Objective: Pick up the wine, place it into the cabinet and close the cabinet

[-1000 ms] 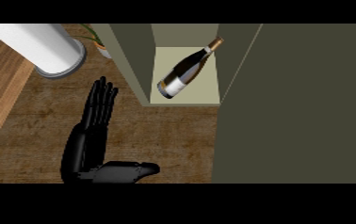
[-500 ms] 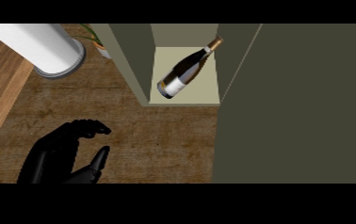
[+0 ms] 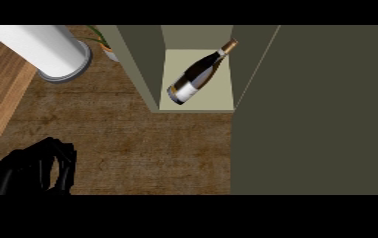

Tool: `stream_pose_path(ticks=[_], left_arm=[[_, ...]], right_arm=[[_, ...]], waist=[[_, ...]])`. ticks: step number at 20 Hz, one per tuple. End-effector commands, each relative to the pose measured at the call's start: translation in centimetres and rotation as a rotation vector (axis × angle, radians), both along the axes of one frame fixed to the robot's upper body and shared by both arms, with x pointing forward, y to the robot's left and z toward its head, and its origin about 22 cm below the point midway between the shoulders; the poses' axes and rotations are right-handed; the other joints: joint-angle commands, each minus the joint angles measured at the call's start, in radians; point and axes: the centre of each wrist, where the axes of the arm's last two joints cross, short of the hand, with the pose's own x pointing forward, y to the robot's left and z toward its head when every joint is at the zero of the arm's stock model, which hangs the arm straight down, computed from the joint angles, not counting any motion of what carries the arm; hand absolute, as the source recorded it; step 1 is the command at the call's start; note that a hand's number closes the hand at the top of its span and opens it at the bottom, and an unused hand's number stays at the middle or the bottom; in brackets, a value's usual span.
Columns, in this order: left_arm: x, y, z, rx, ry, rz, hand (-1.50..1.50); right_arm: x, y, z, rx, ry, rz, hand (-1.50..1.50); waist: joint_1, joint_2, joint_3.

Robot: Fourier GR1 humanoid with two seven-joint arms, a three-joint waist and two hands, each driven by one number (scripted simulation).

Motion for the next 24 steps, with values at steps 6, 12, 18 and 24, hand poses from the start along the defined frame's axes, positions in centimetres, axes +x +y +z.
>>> stream_pose_path(ticks=[6, 12, 18, 24], left_arm=[[-0.8, 3.0, 0.4, 0.01, 0.001, -0.015, 1.5], [-1.2, 3.8, -0.5, 0.011, -0.006, -0.025, 1.5], [-1.6, 4.9, 0.6, 0.007, 0.005, -0.02, 1.5], [-2.0, 4.4, 0.5, 0.016, 0.005, -0.032, 1.5]], right_arm=[[0.2, 3.6, 2.7, 0.091, 0.017, 0.245, 1.5], [2.0, 7.3, 4.6, 0.128, -0.06, 0.3, 1.5], [3.7, 12.0, 5.8, 0.122, -0.031, 0.322, 1.5], [6.4, 15.2, 8.2, 0.146, -0.007, 0.323, 1.5]], waist=[[0.013, 0.001, 0.0], [0.016, 0.001, -0.001], [0.019, -0.002, -0.001], [0.016, -0.001, 0.0]])
